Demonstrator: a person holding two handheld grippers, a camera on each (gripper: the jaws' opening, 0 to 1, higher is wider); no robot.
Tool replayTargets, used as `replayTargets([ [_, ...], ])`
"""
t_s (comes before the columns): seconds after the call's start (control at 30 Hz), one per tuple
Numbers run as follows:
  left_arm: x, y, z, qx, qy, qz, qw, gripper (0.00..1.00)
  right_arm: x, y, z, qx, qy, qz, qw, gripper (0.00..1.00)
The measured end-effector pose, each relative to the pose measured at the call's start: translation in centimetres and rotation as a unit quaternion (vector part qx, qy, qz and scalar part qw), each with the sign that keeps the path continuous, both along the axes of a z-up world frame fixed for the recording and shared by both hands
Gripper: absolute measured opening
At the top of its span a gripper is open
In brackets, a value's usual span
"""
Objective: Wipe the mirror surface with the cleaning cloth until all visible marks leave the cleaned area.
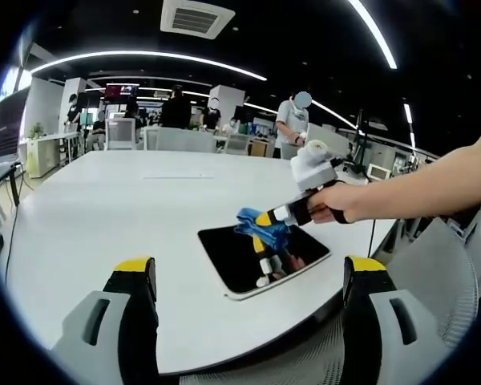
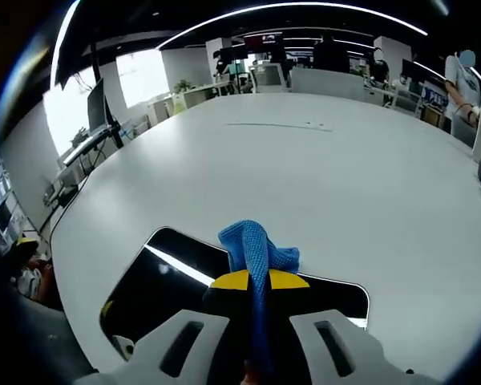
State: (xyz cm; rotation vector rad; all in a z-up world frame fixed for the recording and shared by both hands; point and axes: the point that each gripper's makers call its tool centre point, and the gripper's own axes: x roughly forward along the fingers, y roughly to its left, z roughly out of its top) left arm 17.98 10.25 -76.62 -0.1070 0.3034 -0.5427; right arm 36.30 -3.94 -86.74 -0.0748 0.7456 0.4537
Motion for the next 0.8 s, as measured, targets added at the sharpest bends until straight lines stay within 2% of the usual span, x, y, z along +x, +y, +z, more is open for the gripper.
replayTargets([
  [0.33, -0.1, 0.0, 0.0, 0.000, 0.001, -0.001, 1.0000, 0.96, -1.3, 5.5, 0.3, 0.014, 0.003, 0.033, 0.9993, 0.01],
  [0.8, -0.1, -0.1, 0.1, -0.006, -0.002, -0.002, 1.0000, 0.96, -1.9, 10.0, 0.5, 0.027, 0.009, 0.065, 0.9975, 0.01],
])
